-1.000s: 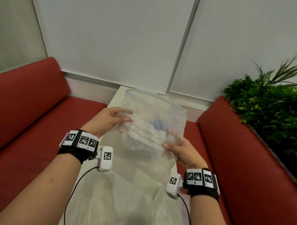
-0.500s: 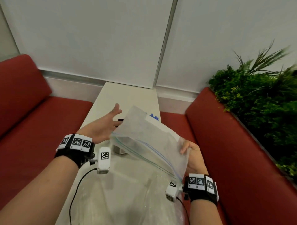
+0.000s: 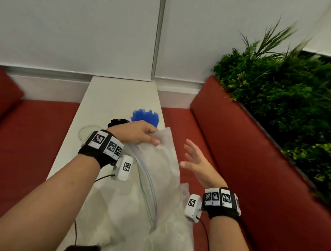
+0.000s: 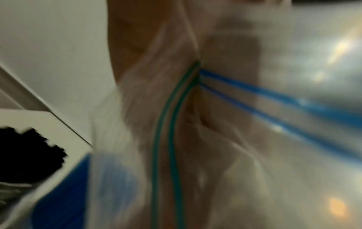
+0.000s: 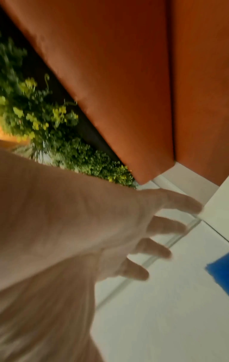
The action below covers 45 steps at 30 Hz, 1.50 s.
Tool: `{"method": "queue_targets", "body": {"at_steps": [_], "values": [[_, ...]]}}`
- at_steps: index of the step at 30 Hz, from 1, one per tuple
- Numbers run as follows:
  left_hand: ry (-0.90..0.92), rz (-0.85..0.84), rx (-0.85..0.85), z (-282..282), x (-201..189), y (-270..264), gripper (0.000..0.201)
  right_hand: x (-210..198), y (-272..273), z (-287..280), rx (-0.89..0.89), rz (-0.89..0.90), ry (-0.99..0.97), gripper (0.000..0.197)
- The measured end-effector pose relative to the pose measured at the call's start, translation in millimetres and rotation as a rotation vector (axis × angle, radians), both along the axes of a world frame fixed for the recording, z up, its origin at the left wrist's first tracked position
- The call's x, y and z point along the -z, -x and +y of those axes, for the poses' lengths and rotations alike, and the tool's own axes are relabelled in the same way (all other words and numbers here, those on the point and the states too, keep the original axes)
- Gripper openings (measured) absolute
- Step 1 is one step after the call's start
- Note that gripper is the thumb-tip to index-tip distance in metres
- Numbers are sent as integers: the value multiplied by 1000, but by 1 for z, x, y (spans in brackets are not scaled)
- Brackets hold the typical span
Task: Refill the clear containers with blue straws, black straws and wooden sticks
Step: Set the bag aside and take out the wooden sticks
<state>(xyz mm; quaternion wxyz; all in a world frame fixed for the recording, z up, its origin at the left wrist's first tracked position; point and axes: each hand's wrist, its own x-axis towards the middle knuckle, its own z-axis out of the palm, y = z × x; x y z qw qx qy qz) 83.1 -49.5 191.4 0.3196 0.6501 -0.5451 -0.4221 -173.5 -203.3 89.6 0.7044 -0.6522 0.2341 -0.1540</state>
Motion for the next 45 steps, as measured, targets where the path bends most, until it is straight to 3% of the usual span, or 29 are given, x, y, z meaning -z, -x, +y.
{"method": "queue_targets", "body": {"at_steps": [2,3,5,7,8,10,13,15,17,20,23,27,29,32,35,37,39,42,45], "values": [[-45,-1,115,-18,-2,19,17,4,-7,7,-143,57,-43,69],[-24,0,90,-26,1,25,16,8,-6,11,-135,82,-70,56],[95,-77,-151,-37,18,27,21,28,6,15,23,81,-147,47],[187,-140,-448,-40,45,31,38,56,22,22,198,88,-241,41],[163,-125,-528,-39,61,37,48,71,30,27,261,123,-275,36],[-75,-109,-507,-35,101,57,73,100,40,39,354,313,-252,26],[-542,-171,-262,-20,167,100,111,135,41,56,385,749,-32,44],[-652,-213,-231,-6,209,129,125,146,39,64,343,1096,120,70],[-663,-220,-258,7,244,151,128,154,37,71,283,1223,207,84],[-614,-205,-291,25,277,157,123,174,32,78,182,1155,301,75],[-570,-97,-439,36,290,129,108,182,18,78,207,1062,317,71],[-423,-95,-704,43,279,78,100,170,-23,73,200,742,356,70],[-365,-105,-736,47,268,61,105,160,-48,75,200,684,452,68],[-416,-333,-667,56,259,52,99,150,-78,88,90,732,694,62],[-515,-651,-437,65,264,57,67,156,-88,98,-239,873,876,57],[-626,-692,-256,70,274,59,54,166,-86,98,-459,987,840,57],[-708,-664,-164,77,279,55,51,168,-87,93,-537,1036,796,58],[-618,-516,-240,88,267,43,46,152,-102,94,-406,1084,833,41],[-354,-425,-547,109,243,25,40,130,-128,106,-236,967,972,31]]}}
